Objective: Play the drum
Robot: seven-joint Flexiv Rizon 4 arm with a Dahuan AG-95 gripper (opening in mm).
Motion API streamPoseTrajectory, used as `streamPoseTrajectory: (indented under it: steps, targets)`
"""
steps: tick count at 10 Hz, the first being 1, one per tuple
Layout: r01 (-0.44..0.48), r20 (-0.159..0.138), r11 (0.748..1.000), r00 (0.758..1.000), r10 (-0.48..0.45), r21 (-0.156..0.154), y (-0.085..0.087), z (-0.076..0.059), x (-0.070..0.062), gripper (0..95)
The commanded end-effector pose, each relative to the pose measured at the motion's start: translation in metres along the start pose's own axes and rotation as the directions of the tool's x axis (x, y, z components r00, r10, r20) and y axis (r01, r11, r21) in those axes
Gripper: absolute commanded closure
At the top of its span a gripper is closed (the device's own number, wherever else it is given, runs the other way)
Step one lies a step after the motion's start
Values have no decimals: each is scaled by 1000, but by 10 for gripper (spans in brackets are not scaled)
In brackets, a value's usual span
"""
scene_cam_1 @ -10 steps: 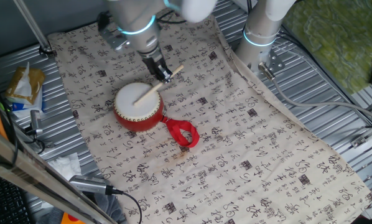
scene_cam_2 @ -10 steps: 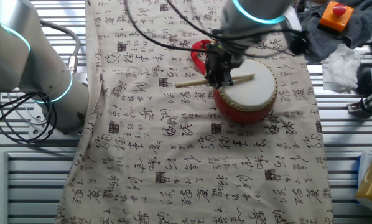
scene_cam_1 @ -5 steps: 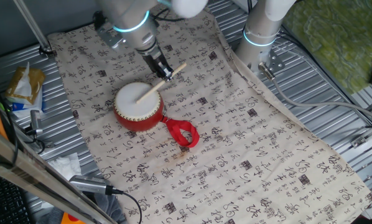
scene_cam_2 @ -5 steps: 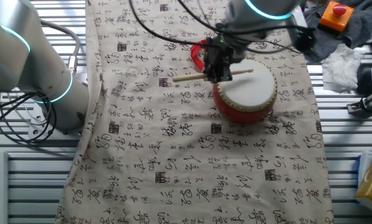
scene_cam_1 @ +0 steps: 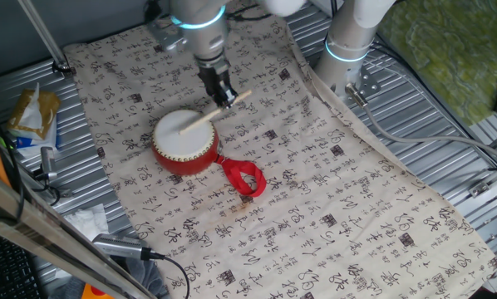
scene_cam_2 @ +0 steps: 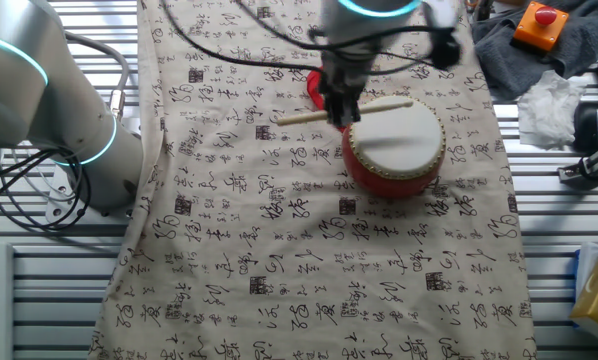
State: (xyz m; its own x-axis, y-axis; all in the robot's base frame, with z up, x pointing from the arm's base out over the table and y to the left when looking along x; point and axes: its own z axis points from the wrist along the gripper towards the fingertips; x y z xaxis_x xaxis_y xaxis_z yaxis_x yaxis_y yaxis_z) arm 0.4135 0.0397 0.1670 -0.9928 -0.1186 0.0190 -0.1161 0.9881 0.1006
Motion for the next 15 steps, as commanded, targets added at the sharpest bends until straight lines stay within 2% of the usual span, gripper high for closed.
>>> streamPoseTrajectory:
  steps: [1,4,6,9,10,12,13,15]
  targets:
    - [-58,50,998,997,58,-12,27,3,-13,950]
    - [-88,85,996,992,89,-14,50,15,-25,950]
    - [-115,88,993,989,116,-14,64,25,-33,950]
    - [-156,88,988,984,156,-5,100,44,-52,950]
    - [-153,74,988,985,153,-7,103,42,-59,950]
    - [-150,67,989,986,150,-5,109,40,-67,950]
    - [-143,50,990,988,143,-5,109,39,-67,950]
    - [-138,44,990,989,138,-3,109,39,-67,950]
